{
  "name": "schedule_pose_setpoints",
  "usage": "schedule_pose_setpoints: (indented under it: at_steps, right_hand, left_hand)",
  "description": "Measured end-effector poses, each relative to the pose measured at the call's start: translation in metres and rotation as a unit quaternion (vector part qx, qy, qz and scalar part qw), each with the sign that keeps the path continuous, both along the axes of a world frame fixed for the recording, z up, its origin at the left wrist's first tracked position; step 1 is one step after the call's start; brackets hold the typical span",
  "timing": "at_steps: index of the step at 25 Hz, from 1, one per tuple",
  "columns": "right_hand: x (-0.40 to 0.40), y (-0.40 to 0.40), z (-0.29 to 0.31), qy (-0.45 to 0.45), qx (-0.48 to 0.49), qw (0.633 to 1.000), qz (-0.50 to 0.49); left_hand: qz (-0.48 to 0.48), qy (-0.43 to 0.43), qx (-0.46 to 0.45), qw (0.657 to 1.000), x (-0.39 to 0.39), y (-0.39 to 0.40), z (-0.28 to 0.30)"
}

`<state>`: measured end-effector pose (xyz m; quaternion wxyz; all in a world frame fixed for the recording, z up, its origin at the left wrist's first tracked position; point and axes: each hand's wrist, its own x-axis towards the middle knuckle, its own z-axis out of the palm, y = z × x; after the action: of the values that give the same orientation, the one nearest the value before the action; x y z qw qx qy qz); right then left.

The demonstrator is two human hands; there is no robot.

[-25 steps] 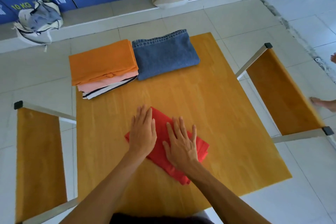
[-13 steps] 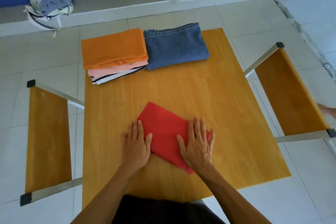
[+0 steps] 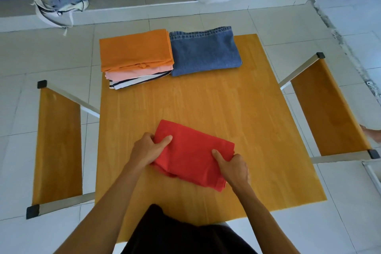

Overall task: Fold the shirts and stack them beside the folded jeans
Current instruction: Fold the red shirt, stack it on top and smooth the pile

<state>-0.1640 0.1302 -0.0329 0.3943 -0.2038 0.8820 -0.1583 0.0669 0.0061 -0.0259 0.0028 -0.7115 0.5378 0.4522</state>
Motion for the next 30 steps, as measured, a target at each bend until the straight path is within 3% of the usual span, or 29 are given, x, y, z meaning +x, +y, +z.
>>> schedule_pose_setpoints:
  at_steps: [4,7,10,15,22,26,30]
  right_hand:
    - [-0.005,-0.018,0.002,-0.107,-0.106,0.989,0.0]
    - [0.005,-0.039,0.008,-0.135,-0.171,0.976,-0.012]
    - [0.012,-0.079,0.02,-0.148,-0.194,0.97,0.022]
    - [0.02,-0.2,0.056,-0.141,-0.258,0.952,0.084]
    - [0.034,-0.383,0.102,-0.15,-0.3,0.937,0.095]
    - [0.042,-0.436,0.09,-0.159,-0.285,0.941,0.088]
    - [0.047,-0.452,0.06,-0.121,-0.233,0.958,0.113]
  left_hand:
    - [-0.006,0.118,0.063,0.991,0.028,-0.008,-0.006]
    - [0.052,0.211,0.092,0.972,0.039,-0.008,-0.001]
    - [0.123,0.247,0.063,0.959,0.053,-0.026,0.01]
    - [0.108,0.222,-0.064,0.967,0.069,-0.102,0.048]
    - [0.148,0.22,-0.221,0.939,0.087,-0.261,0.094]
    - [0.167,0.134,-0.252,0.944,0.087,-0.315,0.081]
    - [0.14,0.046,-0.218,0.965,0.087,-0.333,0.043]
